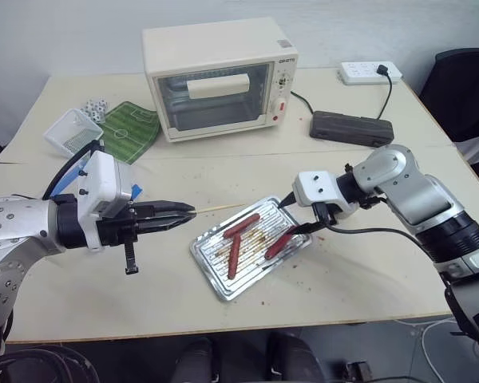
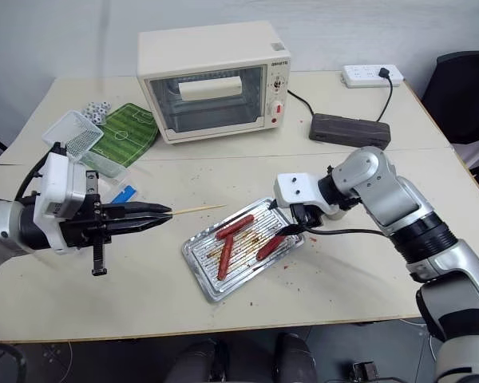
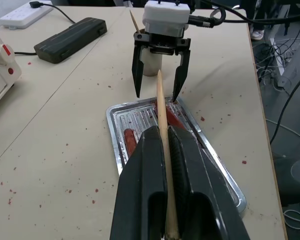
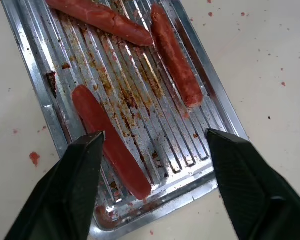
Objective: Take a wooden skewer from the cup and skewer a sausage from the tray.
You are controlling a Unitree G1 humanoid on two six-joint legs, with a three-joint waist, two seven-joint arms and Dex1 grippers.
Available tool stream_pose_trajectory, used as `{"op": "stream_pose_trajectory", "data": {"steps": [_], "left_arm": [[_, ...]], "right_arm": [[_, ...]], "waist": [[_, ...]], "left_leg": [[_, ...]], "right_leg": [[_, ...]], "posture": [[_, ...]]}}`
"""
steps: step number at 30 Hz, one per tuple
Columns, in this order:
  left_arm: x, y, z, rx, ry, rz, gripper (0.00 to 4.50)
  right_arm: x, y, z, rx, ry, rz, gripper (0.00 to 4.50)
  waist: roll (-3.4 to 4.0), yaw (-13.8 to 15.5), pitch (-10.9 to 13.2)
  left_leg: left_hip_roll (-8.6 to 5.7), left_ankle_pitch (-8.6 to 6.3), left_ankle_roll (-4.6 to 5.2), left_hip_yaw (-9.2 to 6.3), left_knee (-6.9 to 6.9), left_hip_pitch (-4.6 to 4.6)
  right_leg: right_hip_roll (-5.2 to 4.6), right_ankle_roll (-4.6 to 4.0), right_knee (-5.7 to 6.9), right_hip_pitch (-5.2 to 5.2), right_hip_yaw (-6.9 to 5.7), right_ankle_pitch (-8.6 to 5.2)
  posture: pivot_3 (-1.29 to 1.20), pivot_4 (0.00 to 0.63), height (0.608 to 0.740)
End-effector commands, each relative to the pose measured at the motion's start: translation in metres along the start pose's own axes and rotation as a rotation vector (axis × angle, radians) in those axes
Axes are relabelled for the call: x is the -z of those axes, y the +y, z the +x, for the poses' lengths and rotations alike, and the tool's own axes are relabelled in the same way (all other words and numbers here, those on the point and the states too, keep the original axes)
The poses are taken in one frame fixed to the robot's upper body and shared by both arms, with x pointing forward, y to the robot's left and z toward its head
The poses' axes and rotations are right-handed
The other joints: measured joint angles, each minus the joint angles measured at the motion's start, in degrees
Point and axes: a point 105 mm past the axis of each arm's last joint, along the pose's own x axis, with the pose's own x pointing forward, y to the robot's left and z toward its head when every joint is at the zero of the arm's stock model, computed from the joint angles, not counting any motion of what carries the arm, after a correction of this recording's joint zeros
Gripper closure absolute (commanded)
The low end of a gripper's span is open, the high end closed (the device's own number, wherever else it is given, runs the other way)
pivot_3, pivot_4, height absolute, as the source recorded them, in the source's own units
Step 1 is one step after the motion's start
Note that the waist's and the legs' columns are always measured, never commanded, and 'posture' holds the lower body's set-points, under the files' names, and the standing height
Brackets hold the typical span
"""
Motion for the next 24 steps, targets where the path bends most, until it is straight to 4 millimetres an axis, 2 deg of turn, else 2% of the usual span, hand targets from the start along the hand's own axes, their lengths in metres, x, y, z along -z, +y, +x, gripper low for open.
{"op": "stream_pose_trajectory", "data": {"steps": [1,10,15,18,20,24], "left_arm": [[-0.006,-0.005,0.001,0.021,0.002,0.034,4.5],[-0.007,-0.004,0.003,0.03,-0.007,0.042,4.5],[-0.008,-0.005,0.006,0.035,-0.014,0.046,4.5],[-0.008,-0.004,0.006,0.031,-0.016,0.049,4.5],[-0.008,-0.003,0.006,0.027,-0.016,0.049,4.5],[-0.005,-0.003,0.005,0.024,-0.013,0.043,4.5]], "right_arm": [[0.001,0.003,0.001,-0.013,0.009,-0.041,1.75],[0.006,0.01,0.007,-0.04,0.015,-0.074,1.75],[0.013,0.013,0.024,-0.044,0.03,-0.076,1.75],[0.018,0.014,0.029,-0.042,0.033,-0.071,2.29],[0.019,0.013,0.03,-0.038,0.031,-0.065,2.89],[0.018,0.014,0.031,-0.042,0.024,-0.059,2.89]], "waist": [[0.0,0.1,0.0],[0.0,0.0,0.0],[0.0,0.0,0.0],[0.0,0.0,0.0],[0.0,0.0,0.0],[0.0,0.0,0.0]], "left_leg": [[0.0,0.0,0.0,-0.01,0.03,-0.01],[0.03,-0.04,-0.05,-0.02,0.24,-0.01],[0.03,-0.05,-0.06,-0.02,0.29,0.0],[0.04,-0.05,-0.06,-0.02,0.32,0.0],[0.04,-0.05,-0.06,-0.03,0.33,0.0],[0.04,-0.05,-0.06,-0.06,0.38,0.01]], "right_leg": [[0.0,0.0,0.0,0.01,0.0,0.0],[0.02,0.0,0.13,0.02,0.02,0.0],[0.03,-0.01,0.17,0.03,0.03,0.0],[0.04,-0.01,0.2,0.03,0.04,-0.01],[0.04,-0.01,0.21,0.03,0.05,-0.01],[0.05,-0.01,0.24,0.06,0.04,-0.01]], "posture": [[0.0,0.15,0.74],[0.0,0.15,0.74],[0.0,0.15,0.74],[0.0,0.15,0.74],[0.0,0.15,0.74],[0.0,0.15,0.74]]}}
